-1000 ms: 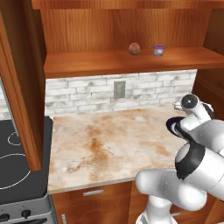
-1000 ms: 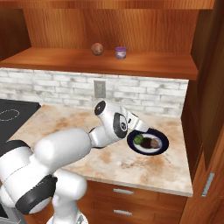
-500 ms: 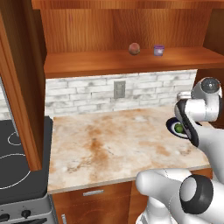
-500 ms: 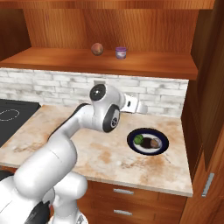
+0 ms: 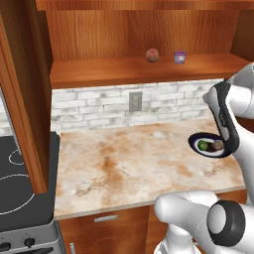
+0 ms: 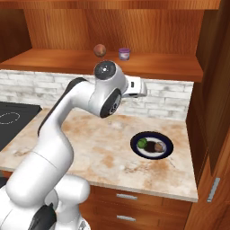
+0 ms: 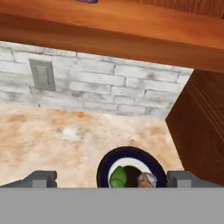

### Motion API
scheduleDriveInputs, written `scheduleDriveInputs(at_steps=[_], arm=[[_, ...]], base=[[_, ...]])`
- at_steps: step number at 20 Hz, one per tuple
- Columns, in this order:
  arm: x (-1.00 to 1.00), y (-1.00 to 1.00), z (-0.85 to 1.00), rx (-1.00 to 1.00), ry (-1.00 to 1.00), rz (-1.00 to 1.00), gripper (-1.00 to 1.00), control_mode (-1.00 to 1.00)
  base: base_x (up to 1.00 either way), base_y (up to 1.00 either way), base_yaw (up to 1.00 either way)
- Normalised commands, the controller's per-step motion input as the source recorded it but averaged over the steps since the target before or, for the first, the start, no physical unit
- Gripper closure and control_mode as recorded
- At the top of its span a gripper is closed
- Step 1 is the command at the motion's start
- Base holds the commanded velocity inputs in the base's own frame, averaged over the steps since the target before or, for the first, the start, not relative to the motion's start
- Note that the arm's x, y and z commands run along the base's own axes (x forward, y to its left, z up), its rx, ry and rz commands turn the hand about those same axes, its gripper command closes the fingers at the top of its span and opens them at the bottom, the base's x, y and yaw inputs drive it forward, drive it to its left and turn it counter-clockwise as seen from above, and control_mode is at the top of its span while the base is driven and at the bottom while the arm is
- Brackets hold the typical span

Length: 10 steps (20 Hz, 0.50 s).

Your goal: Pick the avocado and bread from the counter and place them on the plate. Then pick the jam from the cabinet and place it next to the plate. Lastly close the cabinet door.

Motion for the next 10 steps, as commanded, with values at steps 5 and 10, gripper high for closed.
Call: scheduleDriveInputs(at_steps=[5,10], arm=[[-0.19,0.2,0.23,0.0,-0.22,0.22,-1.0,-1.0],[-0.16,0.09,0.22,0.02,-0.43,0.08,-1.0,-1.0]], base=[[0.0,0.0,0.0],[0.0,0.0,0.0]])
